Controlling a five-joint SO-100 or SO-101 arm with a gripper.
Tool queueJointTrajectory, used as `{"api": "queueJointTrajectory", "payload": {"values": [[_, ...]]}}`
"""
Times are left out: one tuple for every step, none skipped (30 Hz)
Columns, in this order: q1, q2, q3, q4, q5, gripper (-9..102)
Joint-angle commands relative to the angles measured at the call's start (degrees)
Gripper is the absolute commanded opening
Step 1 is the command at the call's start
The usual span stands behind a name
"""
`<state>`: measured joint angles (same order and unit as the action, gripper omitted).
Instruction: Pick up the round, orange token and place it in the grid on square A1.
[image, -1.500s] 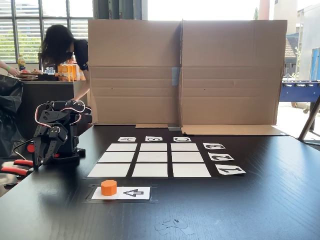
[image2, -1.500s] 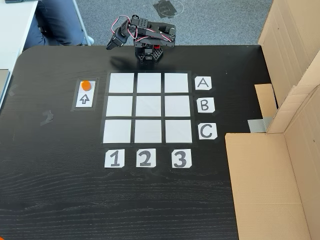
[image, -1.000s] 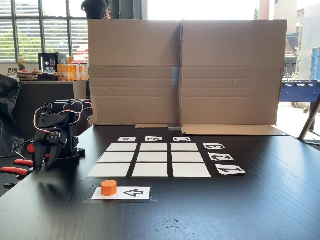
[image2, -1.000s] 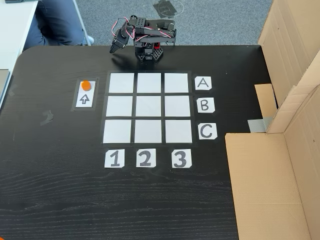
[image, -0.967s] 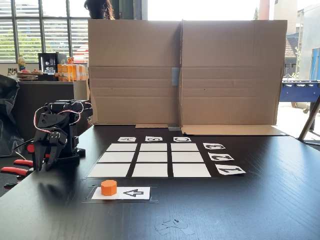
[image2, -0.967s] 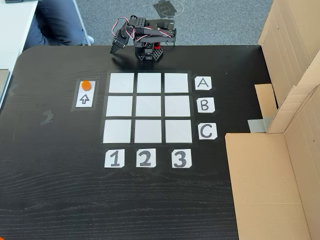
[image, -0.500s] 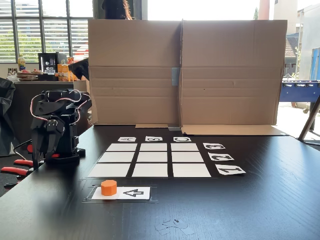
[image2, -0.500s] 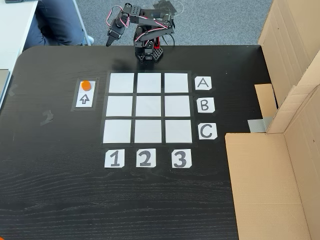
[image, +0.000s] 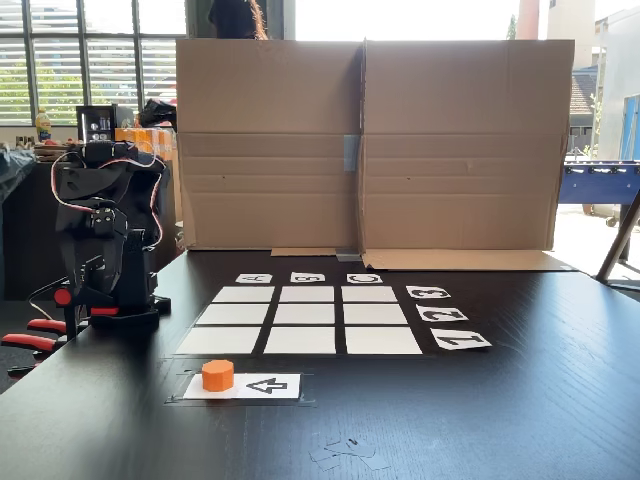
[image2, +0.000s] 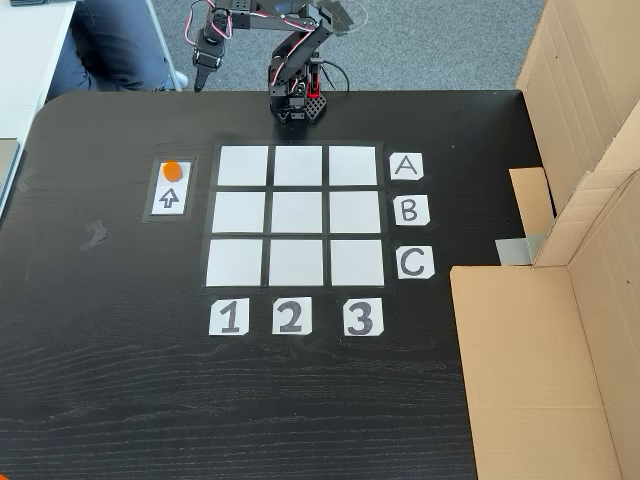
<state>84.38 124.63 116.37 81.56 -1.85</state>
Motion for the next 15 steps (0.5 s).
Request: {"api": "queueJointTrajectory", "payload": {"values": [[-3.60,-4.83,-8.17,2.20,1.85,16],[-4.75,-6.42,-9.93,2.46,2.81,16],[-5.89,-8.09,-11.69,2.46,3.69,17],[-6.94,-10.11,-13.18,2.46,4.31,17],[-7.91,-11.95,-14.59,2.46,4.66,17],[-8.88,-13.97,-16.00,2.46,4.92,18],[-9.84,-16.26,-17.40,2.46,5.36,19],[-10.72,-18.54,-18.90,2.46,5.89,19],[-11.60,-21.01,-20.39,2.46,6.42,20],[-12.30,-23.38,-21.80,2.55,6.77,20],[-13.10,-25.75,-23.20,2.72,6.94,21],[-13.71,-28.12,-24.61,2.90,7.03,21],[-14.24,-30.32,-25.93,3.08,7.12,22],[-14.77,-32.34,-27.33,3.25,7.12,23],[-15.12,-34.28,-28.83,3.52,7.21,24]]}}
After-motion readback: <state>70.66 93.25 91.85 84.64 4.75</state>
